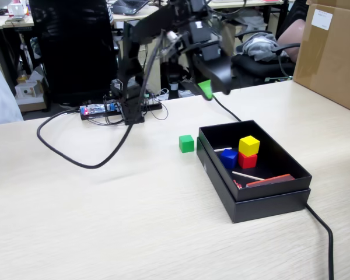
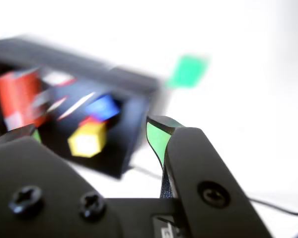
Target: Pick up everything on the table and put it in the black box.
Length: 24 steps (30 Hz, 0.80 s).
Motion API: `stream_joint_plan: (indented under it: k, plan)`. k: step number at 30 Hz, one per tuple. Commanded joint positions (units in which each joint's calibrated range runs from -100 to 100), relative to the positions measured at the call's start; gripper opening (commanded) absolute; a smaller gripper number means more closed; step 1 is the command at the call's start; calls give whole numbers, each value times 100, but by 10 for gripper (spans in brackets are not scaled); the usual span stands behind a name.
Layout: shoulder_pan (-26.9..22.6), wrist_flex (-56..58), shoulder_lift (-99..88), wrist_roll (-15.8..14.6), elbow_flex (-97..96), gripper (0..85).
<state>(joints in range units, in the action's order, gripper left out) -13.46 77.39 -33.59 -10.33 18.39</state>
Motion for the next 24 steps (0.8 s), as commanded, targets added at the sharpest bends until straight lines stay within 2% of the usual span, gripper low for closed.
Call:
stream_joint_plan:
  k: [1,4,9,16,24]
  plan:
    - [73,-72,-1477,-98,-1023,457]
    - [122,-616,-2074,-234,-2773,464]
    - [68,-1376,-1890,-552,-3798,463]
    - [-15,-1800,-594,-821,-3680,463]
    - [-181,-1895,726,-923,-3263,464]
